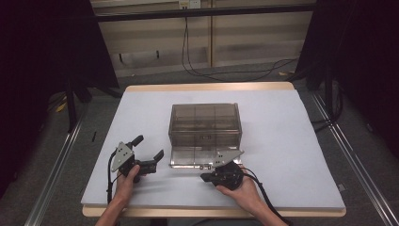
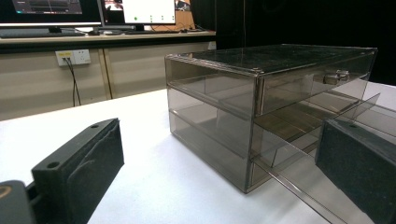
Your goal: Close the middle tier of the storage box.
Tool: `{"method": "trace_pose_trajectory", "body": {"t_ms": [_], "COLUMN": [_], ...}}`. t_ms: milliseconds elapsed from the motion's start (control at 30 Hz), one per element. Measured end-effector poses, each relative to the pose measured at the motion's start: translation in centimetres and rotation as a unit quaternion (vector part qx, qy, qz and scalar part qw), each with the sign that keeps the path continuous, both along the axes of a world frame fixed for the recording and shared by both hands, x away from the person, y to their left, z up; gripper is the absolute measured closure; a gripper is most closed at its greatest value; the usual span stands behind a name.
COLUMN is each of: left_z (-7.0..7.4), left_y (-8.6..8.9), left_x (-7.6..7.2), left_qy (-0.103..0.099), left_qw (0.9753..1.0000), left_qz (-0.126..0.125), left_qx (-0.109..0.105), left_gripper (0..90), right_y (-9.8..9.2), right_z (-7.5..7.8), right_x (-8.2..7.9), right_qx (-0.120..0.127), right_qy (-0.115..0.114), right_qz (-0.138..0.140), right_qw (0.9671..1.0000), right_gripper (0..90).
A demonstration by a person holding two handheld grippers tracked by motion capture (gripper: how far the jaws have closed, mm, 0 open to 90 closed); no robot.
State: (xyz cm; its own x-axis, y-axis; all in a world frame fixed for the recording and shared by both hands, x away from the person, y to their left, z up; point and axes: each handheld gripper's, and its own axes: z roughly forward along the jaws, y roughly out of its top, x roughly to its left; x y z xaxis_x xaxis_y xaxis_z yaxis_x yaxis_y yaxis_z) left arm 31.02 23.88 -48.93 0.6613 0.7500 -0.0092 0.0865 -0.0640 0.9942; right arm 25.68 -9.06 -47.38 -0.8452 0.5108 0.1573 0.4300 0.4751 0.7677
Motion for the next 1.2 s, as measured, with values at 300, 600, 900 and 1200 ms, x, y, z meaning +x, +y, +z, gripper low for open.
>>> {"method": "trace_pose_trajectory", "body": {"t_ms": [300, 600, 900, 1200], "left_z": [0.00, 0.00, 0.00, 0.00], "left_y": [0.00, -0.01, -0.01, -0.01], "left_x": [0.00, -0.01, 0.00, 0.01], "left_qy": [0.000, 0.000, 0.000, 0.000], "left_qw": [1.0000, 1.0000, 1.0000, 1.0000], "left_qz": [0.000, 0.000, 0.000, 0.000], "left_qx": [0.000, 0.001, 0.000, 0.000], "left_gripper": [1.2, 1.2, 1.2, 1.2], "right_y": [0.06, 0.16, 0.44, 0.55], "right_z": [-0.24, -0.43, -0.59, -0.55], "right_x": [0.39, 0.65, 0.74, 0.86], "right_qx": [0.004, 0.005, 0.005, 0.009], "right_qy": [-0.001, -0.006, -0.008, -0.010], "right_qz": [-0.010, -0.023, -0.030, -0.029], "right_qw": [0.9999, 0.9997, 0.9995, 0.9995], "right_gripper": [90.0, 90.0, 90.0, 90.0]}}
